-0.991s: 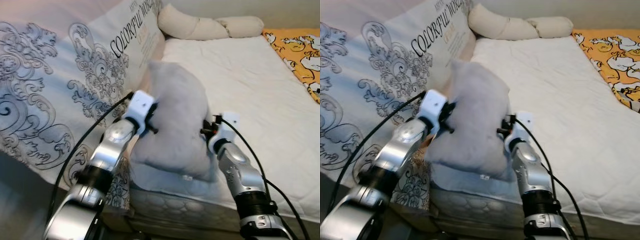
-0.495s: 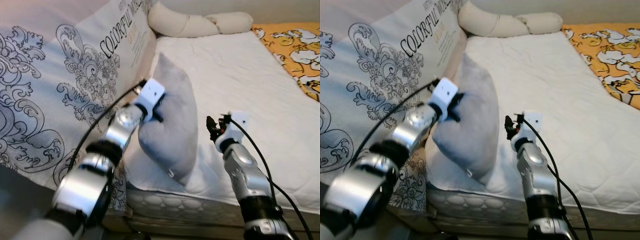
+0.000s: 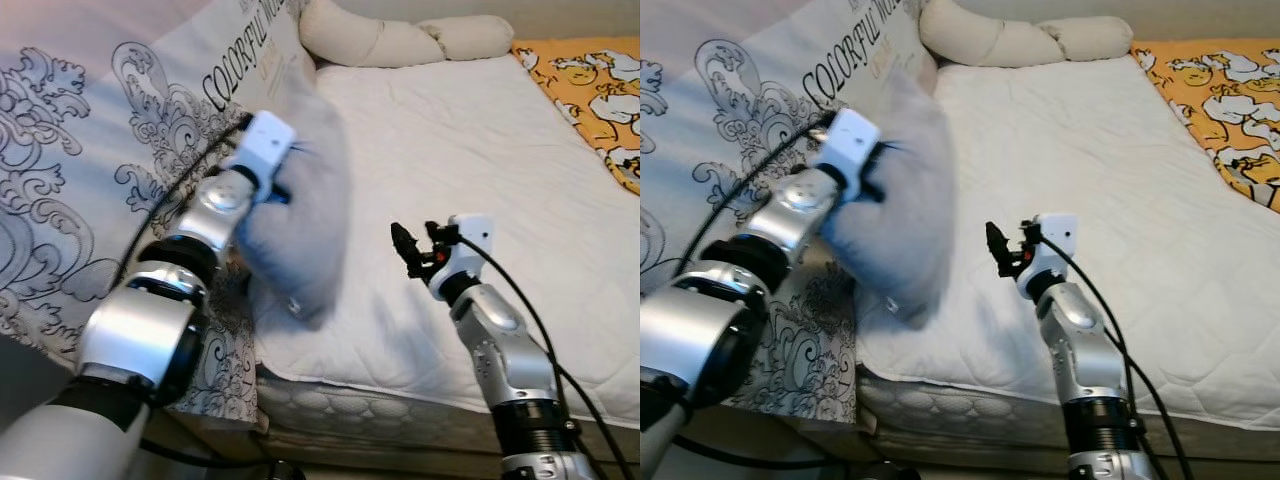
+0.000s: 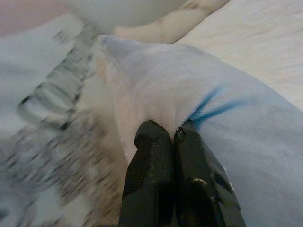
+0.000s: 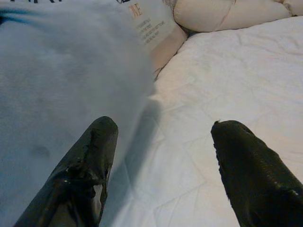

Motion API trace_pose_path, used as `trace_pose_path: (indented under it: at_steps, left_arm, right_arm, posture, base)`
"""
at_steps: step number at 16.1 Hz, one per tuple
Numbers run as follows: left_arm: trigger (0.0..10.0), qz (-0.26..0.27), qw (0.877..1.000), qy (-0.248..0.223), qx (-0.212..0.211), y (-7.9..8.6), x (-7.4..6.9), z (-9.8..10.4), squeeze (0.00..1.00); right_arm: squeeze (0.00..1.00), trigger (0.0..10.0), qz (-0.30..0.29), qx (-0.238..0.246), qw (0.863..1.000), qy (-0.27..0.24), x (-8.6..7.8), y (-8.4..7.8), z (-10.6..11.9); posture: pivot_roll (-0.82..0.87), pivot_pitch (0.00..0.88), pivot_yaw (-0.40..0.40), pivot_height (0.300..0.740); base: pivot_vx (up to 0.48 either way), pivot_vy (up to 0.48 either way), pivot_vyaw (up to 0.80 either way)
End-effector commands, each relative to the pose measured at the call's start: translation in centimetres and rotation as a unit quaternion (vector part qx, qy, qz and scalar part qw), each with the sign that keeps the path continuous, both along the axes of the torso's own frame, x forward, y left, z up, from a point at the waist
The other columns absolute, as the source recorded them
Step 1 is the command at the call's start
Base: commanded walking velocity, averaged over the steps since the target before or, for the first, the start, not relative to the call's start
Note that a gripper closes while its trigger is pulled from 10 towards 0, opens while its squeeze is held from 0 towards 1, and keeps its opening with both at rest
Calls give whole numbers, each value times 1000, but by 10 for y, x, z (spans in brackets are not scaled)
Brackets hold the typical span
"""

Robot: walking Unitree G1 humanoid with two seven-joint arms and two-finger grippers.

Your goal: Clean up the room

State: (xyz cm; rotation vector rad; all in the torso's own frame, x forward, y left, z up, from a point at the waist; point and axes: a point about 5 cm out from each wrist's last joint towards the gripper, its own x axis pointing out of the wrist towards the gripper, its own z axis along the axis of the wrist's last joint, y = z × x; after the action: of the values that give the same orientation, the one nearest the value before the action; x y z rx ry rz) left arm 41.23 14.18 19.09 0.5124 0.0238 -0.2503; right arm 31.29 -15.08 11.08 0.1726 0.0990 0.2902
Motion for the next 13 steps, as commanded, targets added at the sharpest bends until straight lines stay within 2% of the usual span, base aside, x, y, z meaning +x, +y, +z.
trace_pose_path:
  at_steps: [1, 4, 6, 10, 11, 12, 13]
  left_arm:
    - [10000, 17, 999, -22, 18, 8, 2, 10, 0]
    - [10000, 18, 997, 33, 62, 20, -5, -19, 0]
    - [10000, 20, 996, 46, 72, 24, -7, -25, 0]
    - [10000, -32, 998, 25, 38, 6, -3, -8, 0]
    - [10000, -49, 998, 14, 21, -2, -1, 0, 0]
    - [10000, -73, 997, 0, -24, -15, 2, 15, 0]
    - [10000, -79, 996, -4, -37, -17, 2, 20, 0]
  right_arm:
    - [1000, 10000, 3, 1, 1000, -5, 0, -1, 4]
    - [1000, 10000, 36, -16, 999, -1, -4, 2, 4]
    - [1000, 10000, 72, -24, 997, 0, -9, 6, 4]
    - [1000, 10000, 91, -25, 996, -3, -13, 5, 7]
    - [1000, 10000, 104, -22, 994, -3, -15, 5, 8]
    - [1000, 10000, 128, -20, 992, -4, -19, 5, 11]
    - [1000, 10000, 137, -20, 990, -5, -20, 5, 12]
  posture:
    - [-62, 0, 134, 740]
    - [-68, 0, 134, 740]
    - [-69, 0, 134, 740]
    - [-67, 0, 134, 740]
    - [-69, 0, 134, 740]
    - [-81, 0, 138, 740]
    - [-89, 0, 140, 740]
  base:
    - [0, 0, 0]
    - [0, 0, 0]
    - [0, 0, 0]
    - [0, 0, 0]
    - [0, 0, 0]
    - [0, 0, 0]
    - [0, 0, 0]
